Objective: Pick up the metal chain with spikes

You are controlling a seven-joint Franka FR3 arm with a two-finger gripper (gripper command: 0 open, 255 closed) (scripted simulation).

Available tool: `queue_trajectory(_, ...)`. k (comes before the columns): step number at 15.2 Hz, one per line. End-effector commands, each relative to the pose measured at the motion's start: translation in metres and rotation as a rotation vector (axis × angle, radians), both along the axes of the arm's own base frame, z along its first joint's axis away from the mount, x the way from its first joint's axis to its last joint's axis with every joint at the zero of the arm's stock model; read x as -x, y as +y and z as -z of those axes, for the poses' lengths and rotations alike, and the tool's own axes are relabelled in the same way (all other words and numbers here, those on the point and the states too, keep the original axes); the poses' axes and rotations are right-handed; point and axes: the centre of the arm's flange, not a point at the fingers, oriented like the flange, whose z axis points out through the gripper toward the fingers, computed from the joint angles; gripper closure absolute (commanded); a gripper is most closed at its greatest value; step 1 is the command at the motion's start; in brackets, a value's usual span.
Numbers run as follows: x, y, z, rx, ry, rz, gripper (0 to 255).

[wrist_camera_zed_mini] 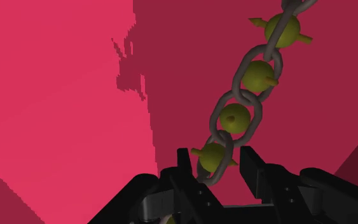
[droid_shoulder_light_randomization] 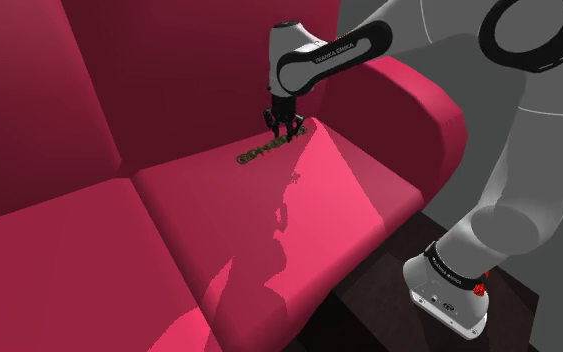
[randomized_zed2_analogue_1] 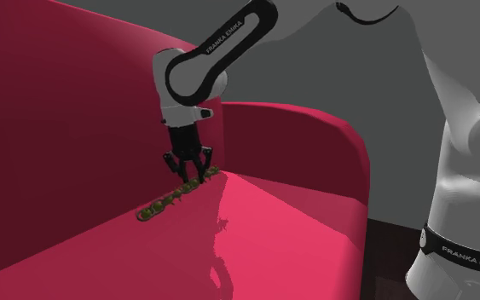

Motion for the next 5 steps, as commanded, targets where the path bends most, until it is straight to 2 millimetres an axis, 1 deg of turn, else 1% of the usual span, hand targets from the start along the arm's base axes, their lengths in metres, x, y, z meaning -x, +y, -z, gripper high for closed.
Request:
queue_trajectory(1, -0.001, 0.001, -0.011, 0.000, 0.000, 0.000, 255)
queue_trajectory(3, -0.001, 0.001, -0.021, 0.000, 0.000, 0.000, 255)
queue_trajectory(5, -0.001, 0.001, -0.022, 0.000, 0.000, 0.000, 255)
